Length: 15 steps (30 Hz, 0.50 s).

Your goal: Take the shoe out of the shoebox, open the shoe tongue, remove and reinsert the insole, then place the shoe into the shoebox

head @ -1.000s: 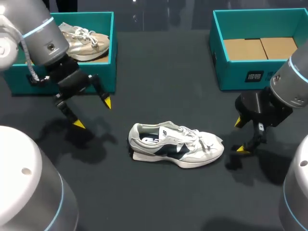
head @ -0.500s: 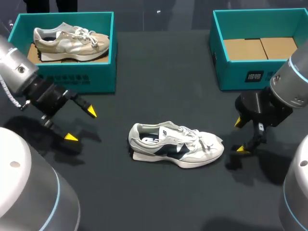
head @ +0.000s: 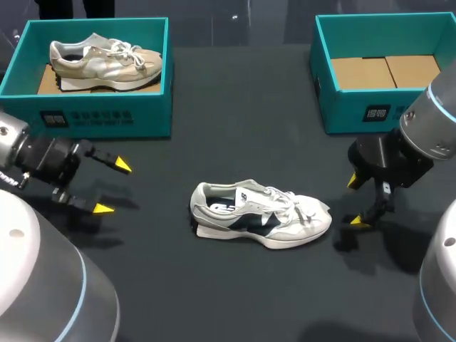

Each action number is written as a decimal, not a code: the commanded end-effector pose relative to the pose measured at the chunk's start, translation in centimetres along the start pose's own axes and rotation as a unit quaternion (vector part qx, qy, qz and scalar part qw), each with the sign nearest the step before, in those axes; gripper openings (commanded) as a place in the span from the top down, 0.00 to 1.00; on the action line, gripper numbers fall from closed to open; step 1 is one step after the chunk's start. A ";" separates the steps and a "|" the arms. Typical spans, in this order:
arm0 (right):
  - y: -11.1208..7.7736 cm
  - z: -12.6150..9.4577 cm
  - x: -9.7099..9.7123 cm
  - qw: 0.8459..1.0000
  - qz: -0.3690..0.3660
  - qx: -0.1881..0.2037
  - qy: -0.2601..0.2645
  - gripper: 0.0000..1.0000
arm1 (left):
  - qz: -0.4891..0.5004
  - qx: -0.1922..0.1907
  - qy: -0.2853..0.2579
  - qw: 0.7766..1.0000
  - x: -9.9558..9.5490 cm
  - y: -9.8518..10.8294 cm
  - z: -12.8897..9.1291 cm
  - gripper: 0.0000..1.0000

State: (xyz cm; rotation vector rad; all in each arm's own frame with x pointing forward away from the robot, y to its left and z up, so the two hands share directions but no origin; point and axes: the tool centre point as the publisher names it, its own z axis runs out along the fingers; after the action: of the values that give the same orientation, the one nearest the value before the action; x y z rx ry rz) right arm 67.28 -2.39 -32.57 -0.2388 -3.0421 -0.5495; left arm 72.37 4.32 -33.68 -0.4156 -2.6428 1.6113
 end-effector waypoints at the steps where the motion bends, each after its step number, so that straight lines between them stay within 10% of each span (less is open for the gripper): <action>1: 0.0 0.0 0.1 1.000 0.000 0.001 -0.001 0.00 | -0.031 0.035 -0.029 0.999 -0.3 1.7 0.4 0.00; 15: 0.0 0.0 0.1 1.000 0.000 0.001 -0.001 0.00 | -0.057 0.029 -0.029 0.998 -0.8 3.4 2.4 0.00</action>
State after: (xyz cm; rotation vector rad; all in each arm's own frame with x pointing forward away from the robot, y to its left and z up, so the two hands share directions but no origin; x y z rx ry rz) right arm 67.28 -2.39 -32.57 -0.2388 -3.0421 -0.5495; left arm 73.27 3.86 -37.26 -0.2142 -2.6039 1.6863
